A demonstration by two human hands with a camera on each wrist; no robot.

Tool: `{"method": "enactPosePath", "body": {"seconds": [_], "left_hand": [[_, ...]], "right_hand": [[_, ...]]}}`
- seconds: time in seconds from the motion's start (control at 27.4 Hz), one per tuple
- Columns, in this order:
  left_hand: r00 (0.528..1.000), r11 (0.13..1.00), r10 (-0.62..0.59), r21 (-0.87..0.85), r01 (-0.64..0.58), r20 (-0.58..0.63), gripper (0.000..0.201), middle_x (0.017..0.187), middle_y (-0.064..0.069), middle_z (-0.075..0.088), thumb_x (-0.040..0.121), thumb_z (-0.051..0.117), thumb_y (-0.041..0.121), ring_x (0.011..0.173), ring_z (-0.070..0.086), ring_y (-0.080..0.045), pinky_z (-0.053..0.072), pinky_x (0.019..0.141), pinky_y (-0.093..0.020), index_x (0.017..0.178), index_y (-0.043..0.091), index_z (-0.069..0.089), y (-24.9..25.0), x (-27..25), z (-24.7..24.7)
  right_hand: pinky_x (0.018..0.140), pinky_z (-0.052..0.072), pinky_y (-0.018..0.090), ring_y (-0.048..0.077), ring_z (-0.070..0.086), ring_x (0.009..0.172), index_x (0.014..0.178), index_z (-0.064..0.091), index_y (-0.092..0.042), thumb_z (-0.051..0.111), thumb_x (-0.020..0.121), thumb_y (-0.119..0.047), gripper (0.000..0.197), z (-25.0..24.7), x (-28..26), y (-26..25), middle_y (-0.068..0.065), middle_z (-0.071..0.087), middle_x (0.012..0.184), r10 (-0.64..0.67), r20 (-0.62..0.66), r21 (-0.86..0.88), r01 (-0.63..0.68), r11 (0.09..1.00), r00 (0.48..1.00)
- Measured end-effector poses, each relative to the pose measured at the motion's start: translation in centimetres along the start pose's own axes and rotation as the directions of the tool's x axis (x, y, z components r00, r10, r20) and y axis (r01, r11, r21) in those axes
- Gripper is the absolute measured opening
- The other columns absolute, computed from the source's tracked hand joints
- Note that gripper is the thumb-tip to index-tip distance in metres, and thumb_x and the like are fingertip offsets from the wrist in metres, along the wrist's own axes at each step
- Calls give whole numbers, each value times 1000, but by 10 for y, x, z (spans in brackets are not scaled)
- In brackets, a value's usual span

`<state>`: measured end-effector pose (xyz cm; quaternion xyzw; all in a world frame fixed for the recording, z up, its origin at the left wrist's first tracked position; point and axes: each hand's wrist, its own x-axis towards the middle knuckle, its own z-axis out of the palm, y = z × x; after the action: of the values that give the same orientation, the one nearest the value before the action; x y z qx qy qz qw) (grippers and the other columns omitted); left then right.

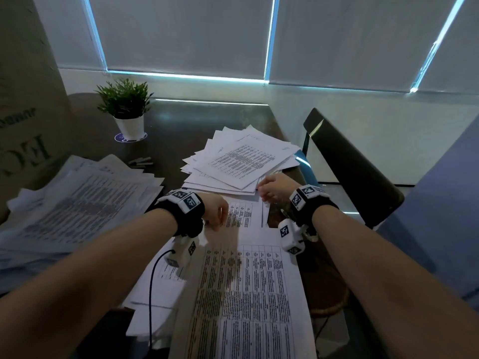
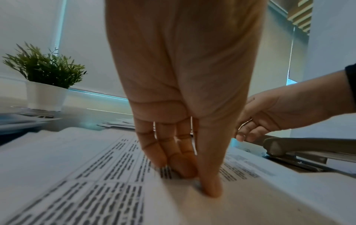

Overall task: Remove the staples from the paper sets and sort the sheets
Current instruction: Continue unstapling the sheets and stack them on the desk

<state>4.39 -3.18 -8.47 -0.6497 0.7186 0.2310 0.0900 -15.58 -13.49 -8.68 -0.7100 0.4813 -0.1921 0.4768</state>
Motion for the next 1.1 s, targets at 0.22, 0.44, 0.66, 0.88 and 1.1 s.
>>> {"method": "enactPosePath", "body": {"seconds": [0.22,0.44,0.66,0.88,1.1], "left_hand": [[998,996,-37,82,33,49,39,91,6,63,69,82,38,79,56,-11,47,78,-28,96,16,65,3,-1,3],[999,995,-15,98,10,49,20,87,4,65,75,80,28,84,59,-14,49,79,-28,86,19,66,5,1,6],[995,982,-97,-164,94,-13,42,93,-1,64,83,71,40,82,59,-20,50,70,-25,110,9,61,-11,-9,-5],[962,887,-271,-398,232,-45,59,99,0,63,70,82,41,80,62,-16,53,75,-31,115,16,53,-34,-6,-4],[979,982,-189,32,187,77,55,106,4,53,67,84,38,94,53,-17,49,83,-33,109,25,52,-23,-5,0]], "right_hand": [[54,48,22,14,51,56,75,60,-9,77,84,-30,28,8,-17,-21,3,57,63,489,426,-476,-271,837,761],[87,56,38,20,66,78,72,70,-19,84,73,-21,14,27,-33,-31,1,67,78,358,253,-848,27,530,899],[72,50,26,13,58,73,98,70,-13,69,89,-19,11,9,-23,-44,0,67,86,136,209,-784,83,616,968],[72,50,27,18,59,79,100,57,-10,71,87,-13,18,-9,-14,-50,8,65,98,-150,4,-462,135,877,989],[77,53,31,12,57,55,48,69,-20,86,63,-56,42,17,-29,-43,-9,64,54,572,247,-895,-42,445,782]]}}
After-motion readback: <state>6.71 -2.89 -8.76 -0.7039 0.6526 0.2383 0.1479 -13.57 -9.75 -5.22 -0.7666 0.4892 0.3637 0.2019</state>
